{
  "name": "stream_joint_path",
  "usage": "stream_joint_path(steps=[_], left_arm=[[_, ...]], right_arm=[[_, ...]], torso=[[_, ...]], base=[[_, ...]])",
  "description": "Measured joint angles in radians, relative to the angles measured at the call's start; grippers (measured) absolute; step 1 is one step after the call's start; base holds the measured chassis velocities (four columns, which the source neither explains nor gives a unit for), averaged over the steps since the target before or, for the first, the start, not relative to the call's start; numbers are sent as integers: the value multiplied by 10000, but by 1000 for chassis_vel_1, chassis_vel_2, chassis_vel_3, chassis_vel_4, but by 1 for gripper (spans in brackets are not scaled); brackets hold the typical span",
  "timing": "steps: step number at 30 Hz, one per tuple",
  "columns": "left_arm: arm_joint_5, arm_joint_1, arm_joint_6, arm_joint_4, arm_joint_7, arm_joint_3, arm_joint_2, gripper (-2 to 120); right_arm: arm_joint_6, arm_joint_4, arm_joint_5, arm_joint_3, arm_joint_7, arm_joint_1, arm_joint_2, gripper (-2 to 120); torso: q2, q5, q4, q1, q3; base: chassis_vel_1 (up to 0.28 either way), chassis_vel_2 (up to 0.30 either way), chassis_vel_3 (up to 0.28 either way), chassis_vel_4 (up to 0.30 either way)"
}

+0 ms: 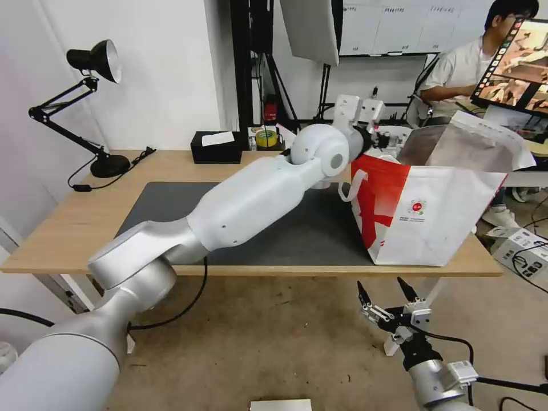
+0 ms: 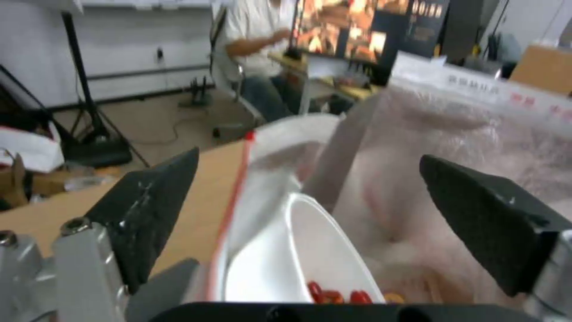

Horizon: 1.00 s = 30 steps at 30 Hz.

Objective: Pick up the trash from the table and place it into the takeout bag.

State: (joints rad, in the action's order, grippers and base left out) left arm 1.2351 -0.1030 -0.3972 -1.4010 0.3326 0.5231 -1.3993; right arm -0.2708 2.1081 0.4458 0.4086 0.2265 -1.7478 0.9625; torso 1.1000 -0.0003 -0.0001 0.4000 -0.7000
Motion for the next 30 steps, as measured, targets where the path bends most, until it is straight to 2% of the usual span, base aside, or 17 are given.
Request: stream_joint_path(steps=[1, 4, 5, 8, 9, 12, 13, 16, 17, 20, 21, 24, 28, 30], left_arm=[[0, 0, 0, 0, 0, 0, 0, 100], [191, 314, 340, -829, -549, 5, 950, 100], [191, 314, 340, -829, -549, 5, 950, 100], [174, 751, 477, -1576, -1010, -28, 1909, 100], [174, 751, 477, -1576, -1010, -28, 1909, 100], [-136, 1325, 616, -2184, -1520, -152, 2706, 100], [-136, 1325, 616, -2184, -1520, -152, 2706, 100], [-357, 2005, 714, -2777, -2322, -504, 3450, 100], [-357, 2005, 714, -2777, -2322, -504, 3450, 100], [-1154, 2655, 1023, -3114, -3402, -924, 4261, 100], [-1154, 2655, 1023, -3114, -3402, -924, 4261, 100], [-1710, 3403, 1304, -3358, -4332, -1682, 4930, 100], [-1948, 3827, 1485, -3437, -4683, -2054, 5148, 100], [-2093, 4388, 1685, -3593, -5080, -2589, 5483, 100]], right_arm=[[0, 0, 0, 0, 0, 0, 0, 100], [0, 0, 0, 0, 0, -1, 0, 100], [0, 0, 0, 0, 0, -1, 0, 100], [0, 0, 0, 0, 0, 0, 0, 100], [0, 0, 0, 0, 0, 0, 0, 100], [0, 0, 0, -1, 0, -1, 0, 100], [0, 0, 0, -1, 0, -1, 0, 100], [0, 0, 0, 0, 0, -1, 0, 100], [0, 0, 0, 0, 0, -1, 0, 100], [0, 0, 0, 0, 0, -1, 0, 100], [0, 0, 0, 0, 0, -1, 0, 100], [0, 0, 0, 0, 0, 0, 0, 100], [0, 0, 0, 0, 0, -1, -1, 100], [0, 0, 0, -1, -2, 0, -1, 100]], torso=[[0, 0, 0, 0, 0], [0, 0, 1, 0, 0], [0, 0, 1, 0, 0], [0, -1, 3, -1, 0], [0, -1, 3, -1, 0], [0, -1, 2, 0, 0], [0, -1, 2, 0, 0], [0, 0, 1, -1, 0], [0, 0, 1, -1, 0], [0, 0, 2, 0, 0], [0, 0, 2, 0, 0], [1, 1, 1, -1, 1], [1, -1, 1, 0, 1], [1, 3, -1, 0, 1]], base=[[0, 0, 0, 0], [0, 0, 0, 0], [0, 0, 0, 0], [0, 0, 0, 0], [0, 0, 0, 0], [0, 0, 0, 0], [0, 0, 0, 0], [0, 0, 0, 0], [0, 0, 0, 0], [0, 0, 0, 0], [0, 0, 0, 0], [0, 0, 0, 0], [0, 0, 0, 0], [0, 0, 0, 0]])
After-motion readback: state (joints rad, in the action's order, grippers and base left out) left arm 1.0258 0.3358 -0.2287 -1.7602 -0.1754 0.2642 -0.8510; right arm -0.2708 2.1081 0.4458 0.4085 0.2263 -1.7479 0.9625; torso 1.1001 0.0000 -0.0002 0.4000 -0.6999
